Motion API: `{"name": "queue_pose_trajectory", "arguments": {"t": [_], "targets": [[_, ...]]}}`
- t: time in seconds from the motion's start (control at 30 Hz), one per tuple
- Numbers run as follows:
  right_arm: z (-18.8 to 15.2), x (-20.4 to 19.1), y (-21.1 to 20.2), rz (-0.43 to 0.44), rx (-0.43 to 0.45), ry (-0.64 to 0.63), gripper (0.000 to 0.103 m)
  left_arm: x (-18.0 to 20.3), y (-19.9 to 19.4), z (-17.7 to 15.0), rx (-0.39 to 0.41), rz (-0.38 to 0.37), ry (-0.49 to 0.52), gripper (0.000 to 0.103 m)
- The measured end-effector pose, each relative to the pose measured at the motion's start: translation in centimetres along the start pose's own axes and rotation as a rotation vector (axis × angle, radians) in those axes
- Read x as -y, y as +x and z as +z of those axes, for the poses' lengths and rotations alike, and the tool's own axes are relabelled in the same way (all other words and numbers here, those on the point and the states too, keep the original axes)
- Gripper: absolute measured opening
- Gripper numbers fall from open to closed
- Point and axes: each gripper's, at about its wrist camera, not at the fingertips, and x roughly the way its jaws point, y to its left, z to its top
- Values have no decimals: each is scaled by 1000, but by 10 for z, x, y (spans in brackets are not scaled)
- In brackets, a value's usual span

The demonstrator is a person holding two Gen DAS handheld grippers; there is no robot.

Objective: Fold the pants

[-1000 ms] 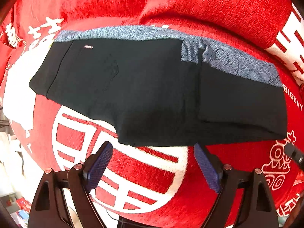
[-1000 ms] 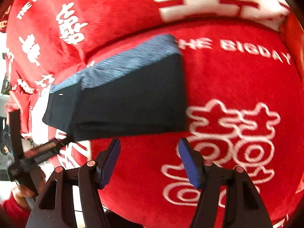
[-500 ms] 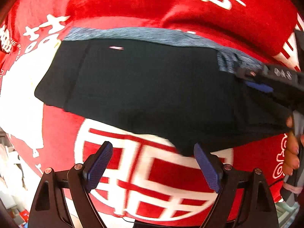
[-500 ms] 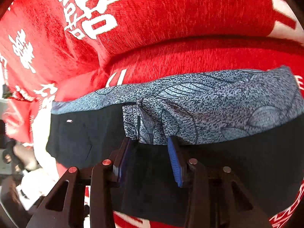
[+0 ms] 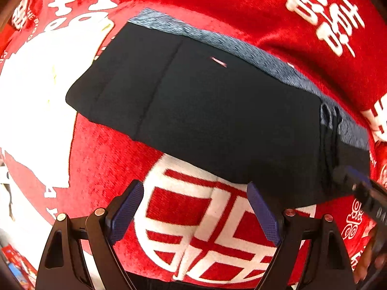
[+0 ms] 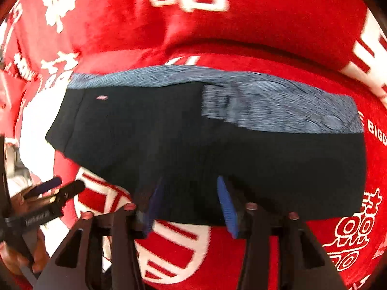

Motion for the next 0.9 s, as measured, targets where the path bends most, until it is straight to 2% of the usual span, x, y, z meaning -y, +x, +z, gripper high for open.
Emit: {"name": "queue_pose_trajectory", "arguments": {"t": [0.03, 0.2, 0.3, 0.37, 0.47, 0.9], "targets": [[1, -8, 1, -16, 0, -18, 66, -7, 0, 4, 1, -4, -5, 88], [7, -26, 26, -98, -35, -57, 76, -32, 5, 13, -7, -2, -41, 88], [7, -36, 50, -162, -86, -115, 81, -40, 10, 17, -15, 45, -42, 88], [5, -47, 54, -199, -87, -171, 90, -45, 13, 17, -12, 66, -47, 88], [0, -55, 59, -241, -94, -223, 91, -55, 15, 18, -14, 50, -82, 88], [2, -58, 69, -230, -119, -263, 97, -82, 11, 29, 25, -1, -161, 88]]}}
